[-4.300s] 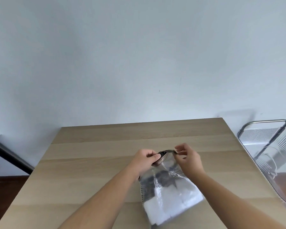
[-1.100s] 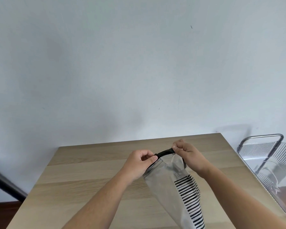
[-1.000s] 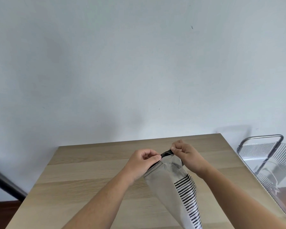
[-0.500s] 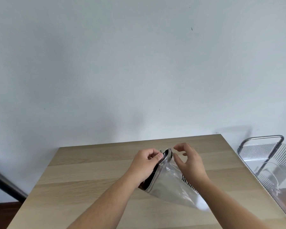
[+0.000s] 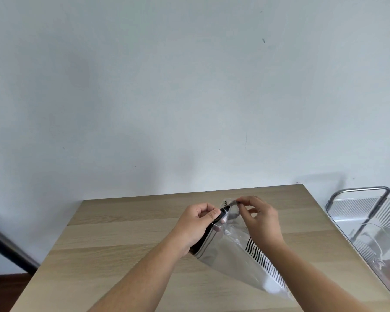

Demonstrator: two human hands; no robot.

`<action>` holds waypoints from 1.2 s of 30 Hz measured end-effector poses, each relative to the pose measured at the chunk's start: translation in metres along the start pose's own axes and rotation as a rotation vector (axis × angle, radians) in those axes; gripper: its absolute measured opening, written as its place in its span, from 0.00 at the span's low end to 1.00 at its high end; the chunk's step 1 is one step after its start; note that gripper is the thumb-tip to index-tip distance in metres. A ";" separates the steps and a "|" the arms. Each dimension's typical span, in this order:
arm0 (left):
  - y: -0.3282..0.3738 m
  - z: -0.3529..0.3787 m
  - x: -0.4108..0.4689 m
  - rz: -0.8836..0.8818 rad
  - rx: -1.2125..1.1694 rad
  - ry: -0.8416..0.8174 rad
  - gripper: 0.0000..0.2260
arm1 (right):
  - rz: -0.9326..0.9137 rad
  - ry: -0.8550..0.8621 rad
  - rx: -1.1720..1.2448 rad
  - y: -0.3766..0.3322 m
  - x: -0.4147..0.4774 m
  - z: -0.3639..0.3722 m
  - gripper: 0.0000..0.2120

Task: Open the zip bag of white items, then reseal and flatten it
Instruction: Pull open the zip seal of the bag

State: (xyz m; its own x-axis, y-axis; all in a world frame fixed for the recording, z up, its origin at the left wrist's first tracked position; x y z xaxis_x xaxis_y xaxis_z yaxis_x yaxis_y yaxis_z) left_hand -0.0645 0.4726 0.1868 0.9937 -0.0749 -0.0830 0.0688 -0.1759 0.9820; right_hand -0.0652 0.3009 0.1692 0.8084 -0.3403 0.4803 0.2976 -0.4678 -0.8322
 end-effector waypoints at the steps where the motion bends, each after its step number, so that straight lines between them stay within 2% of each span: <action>1: -0.001 -0.001 0.001 -0.007 -0.015 0.002 0.09 | -0.010 -0.012 0.011 -0.002 0.001 0.000 0.19; 3: -0.004 -0.004 0.002 -0.015 -0.018 0.008 0.10 | 0.001 -0.072 0.023 -0.005 0.005 -0.001 0.17; 6: -0.009 -0.011 0.004 -0.019 0.034 0.023 0.11 | 0.078 -0.271 0.033 -0.007 0.012 -0.001 0.14; 10: -0.014 -0.017 0.010 -0.017 0.075 0.026 0.09 | 0.188 -0.484 0.117 -0.007 0.020 -0.001 0.15; 13: -0.011 -0.017 0.011 0.004 0.085 0.018 0.08 | 0.228 -0.527 0.158 -0.008 0.021 0.001 0.14; 17: 0.002 -0.006 0.006 0.032 0.142 -0.072 0.07 | 0.157 -0.549 0.090 -0.007 0.018 0.007 0.15; 21: 0.006 0.004 0.006 0.120 0.245 -0.010 0.07 | 0.127 -0.474 0.089 -0.008 0.012 0.007 0.11; 24: 0.006 0.003 0.005 0.093 0.199 -0.012 0.10 | 0.107 -0.360 0.130 -0.006 0.007 -0.002 0.04; 28: 0.008 0.004 0.002 0.079 0.078 -0.044 0.14 | 0.067 -0.262 -0.042 0.002 0.004 -0.005 0.14; 34: 0.009 0.008 -0.002 0.057 0.006 -0.120 0.15 | 0.092 -0.128 0.013 -0.001 0.005 0.000 0.11; 36: 0.009 0.007 -0.004 0.039 -0.016 -0.121 0.14 | 0.123 -0.071 0.062 -0.002 0.004 -0.001 0.13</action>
State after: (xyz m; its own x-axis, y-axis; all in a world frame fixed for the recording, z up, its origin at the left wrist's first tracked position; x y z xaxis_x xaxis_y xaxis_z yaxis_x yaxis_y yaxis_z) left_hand -0.0680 0.4650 0.1944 0.9778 -0.1995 -0.0639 0.0328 -0.1553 0.9873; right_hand -0.0636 0.2999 0.1732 0.8737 -0.3327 0.3548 0.2231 -0.3742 -0.9001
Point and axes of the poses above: each hand's wrist, its own x-axis towards the middle knuckle, its own z-axis out of the palm, y = z × x, the point moved 4 cm from there along x, towards the middle knuckle, and after that the axes turned 10 degrees about y, right-handed, at the moved point
